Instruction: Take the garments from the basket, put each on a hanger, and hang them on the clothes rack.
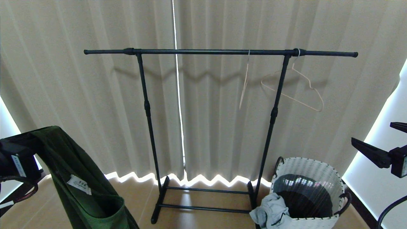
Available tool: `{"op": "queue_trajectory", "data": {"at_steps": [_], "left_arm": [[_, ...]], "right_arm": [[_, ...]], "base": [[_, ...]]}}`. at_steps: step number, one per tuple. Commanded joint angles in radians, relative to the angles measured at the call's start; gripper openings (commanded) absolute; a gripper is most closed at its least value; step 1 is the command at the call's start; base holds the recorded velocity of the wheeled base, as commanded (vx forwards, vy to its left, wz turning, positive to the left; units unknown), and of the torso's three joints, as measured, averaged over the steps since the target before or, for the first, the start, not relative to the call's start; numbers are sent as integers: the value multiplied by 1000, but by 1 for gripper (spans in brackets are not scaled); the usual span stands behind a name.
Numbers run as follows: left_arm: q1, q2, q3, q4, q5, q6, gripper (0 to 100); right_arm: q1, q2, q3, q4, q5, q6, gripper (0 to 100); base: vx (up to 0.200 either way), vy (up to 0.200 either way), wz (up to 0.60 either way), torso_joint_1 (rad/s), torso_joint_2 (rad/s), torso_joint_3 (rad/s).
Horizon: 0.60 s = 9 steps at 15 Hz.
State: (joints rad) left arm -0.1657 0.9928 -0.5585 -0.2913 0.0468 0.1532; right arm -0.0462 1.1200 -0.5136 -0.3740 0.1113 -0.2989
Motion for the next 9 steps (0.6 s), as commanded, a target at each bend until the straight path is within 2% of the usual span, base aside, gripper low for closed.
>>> {"op": "queue_trajectory", "data": {"at_steps": [1,4,9], "left_arm": [[0,-3,2,0,1,8,0],[0,-5,12,0,1,29,0],[0,-14,26,0,1,39,0]], "right_arm": [[0,4,0,0,-1,0,100],[0,6,4,0,-1,-2,100],[0,1,4,0,-1,-26,100]], "base": [[0,0,0,212,-486,-266],[0,0,0,157,-333,-185],[0,0,0,10,-21,-11]]}}
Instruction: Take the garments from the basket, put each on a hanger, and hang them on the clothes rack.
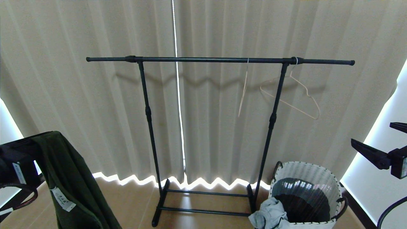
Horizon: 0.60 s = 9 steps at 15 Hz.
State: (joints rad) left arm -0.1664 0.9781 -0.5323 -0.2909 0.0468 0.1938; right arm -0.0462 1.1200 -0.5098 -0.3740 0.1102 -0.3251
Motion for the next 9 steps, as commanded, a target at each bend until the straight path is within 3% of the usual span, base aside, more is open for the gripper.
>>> {"op": "queue_trajectory", "data": {"at_steps": [1,5,9], "left_arm": [[1,1,2,-1,1,7,0],[1,4,3,1,1,6,0],[1,1,9,1,1,7,0]], "right_arm": [[0,1,1,0,0,0,100],[0,1,1,0,0,-2,100],[0,0,5,0,0,-12,100]], "base": [[0,0,0,0,0,0],[0,0,0,0,0,0],[0,-200,0,4,0,1]]}}
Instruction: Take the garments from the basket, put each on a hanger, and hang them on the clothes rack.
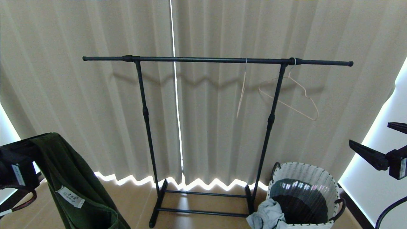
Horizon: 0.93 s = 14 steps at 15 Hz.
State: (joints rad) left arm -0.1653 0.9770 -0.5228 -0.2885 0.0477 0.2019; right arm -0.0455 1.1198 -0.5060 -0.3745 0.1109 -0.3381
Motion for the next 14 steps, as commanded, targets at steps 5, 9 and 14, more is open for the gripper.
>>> {"op": "queue_trajectory", "data": {"at_steps": [5,9,14], "left_arm": [[0,0,7,-1,0,1,0],[-3,-4,9,-1,0,8,0],[-22,-4,12,-1,0,14,0]], "right_arm": [[0,-2,1,0,1,-1,100],[0,0,1,0,1,-2,100],[0,0,-3,0,1,-2,100]], "base": [[0,-200,0,3,1,0],[0,-150,0,2,2,1],[0,0,0,0,0,0]]}}
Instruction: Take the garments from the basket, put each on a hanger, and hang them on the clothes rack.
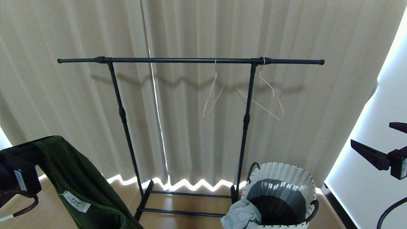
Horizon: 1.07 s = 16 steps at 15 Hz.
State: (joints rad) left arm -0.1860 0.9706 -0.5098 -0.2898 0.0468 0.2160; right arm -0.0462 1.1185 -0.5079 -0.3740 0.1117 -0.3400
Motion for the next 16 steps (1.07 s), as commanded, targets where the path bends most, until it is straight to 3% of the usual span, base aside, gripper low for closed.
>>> {"op": "queue_trajectory", "data": {"at_steps": [1,7,12,16], "left_arm": [[-1,3,-3,0,1,-1,0],[2,-24,20,0,1,-4,0],[-1,-30,-21,0,-1,0,0],[-1,-36,11,0,-1,-1,0]], "right_arm": [[0,3,-3,0,0,-1,100],[0,7,2,0,3,1,100],[0,9,-8,0,3,-1,100],[2,18,-21,0,5,-1,100]], "base": [[0,0,0,0,0,0],[0,0,0,0,0,0],[200,0,0,-3,0,2],[200,0,0,7,4,1]]}}
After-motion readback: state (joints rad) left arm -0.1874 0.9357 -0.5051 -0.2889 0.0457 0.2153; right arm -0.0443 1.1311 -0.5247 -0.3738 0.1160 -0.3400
